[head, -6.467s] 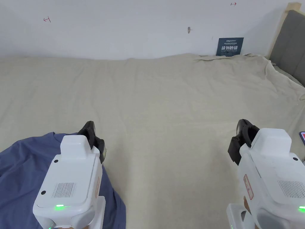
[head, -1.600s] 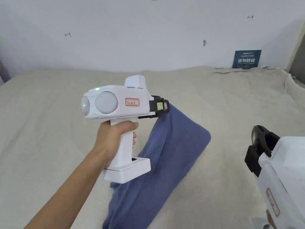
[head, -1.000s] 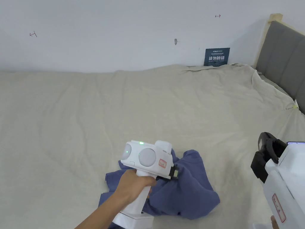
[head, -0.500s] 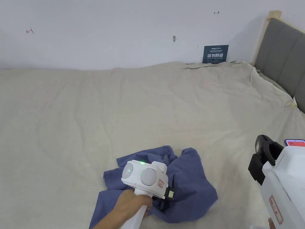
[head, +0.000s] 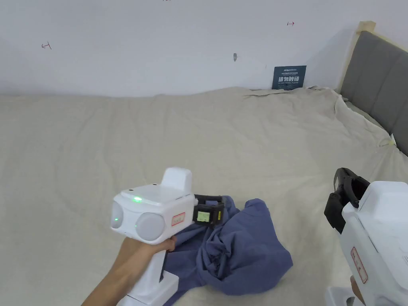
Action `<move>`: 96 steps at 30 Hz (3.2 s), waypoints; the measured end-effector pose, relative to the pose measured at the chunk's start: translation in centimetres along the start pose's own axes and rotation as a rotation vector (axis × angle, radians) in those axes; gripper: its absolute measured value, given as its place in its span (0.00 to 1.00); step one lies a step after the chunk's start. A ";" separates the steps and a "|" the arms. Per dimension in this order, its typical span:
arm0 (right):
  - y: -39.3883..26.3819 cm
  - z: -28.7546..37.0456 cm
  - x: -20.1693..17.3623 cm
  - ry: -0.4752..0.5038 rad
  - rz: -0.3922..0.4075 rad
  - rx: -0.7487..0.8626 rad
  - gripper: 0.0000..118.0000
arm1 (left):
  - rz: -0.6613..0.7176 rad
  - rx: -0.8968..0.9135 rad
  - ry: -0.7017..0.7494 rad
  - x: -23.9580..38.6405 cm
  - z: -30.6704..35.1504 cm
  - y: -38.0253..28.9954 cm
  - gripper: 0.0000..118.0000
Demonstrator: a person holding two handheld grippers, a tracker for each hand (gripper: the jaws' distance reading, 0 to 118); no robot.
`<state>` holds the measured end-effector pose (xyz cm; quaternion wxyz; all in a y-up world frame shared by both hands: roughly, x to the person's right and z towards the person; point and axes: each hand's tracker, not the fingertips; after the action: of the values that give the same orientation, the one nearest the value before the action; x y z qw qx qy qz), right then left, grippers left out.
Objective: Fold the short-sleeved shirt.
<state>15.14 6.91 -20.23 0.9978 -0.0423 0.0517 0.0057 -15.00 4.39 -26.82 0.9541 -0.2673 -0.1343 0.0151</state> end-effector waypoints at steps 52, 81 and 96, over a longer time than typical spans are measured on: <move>-1.2 -0.3 -2.8 0.050 0.006 -0.008 0.00 | 0.223 -0.215 0.315 -6.6 4.0 -11.8 0.00; -2.1 -0.7 -3.0 0.076 -0.026 -0.078 0.00 | 0.226 -0.540 0.347 -5.8 -0.8 -19.0 0.39; -4.6 -8.9 -2.4 0.143 -0.050 -0.322 0.01 | 0.344 -0.315 0.172 -6.5 4.0 -13.8 0.01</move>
<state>11.92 1.50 -28.42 0.9716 -0.2033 0.1199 -0.0138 -22.95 -6.10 -18.05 0.8920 -0.4320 -0.0058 0.1333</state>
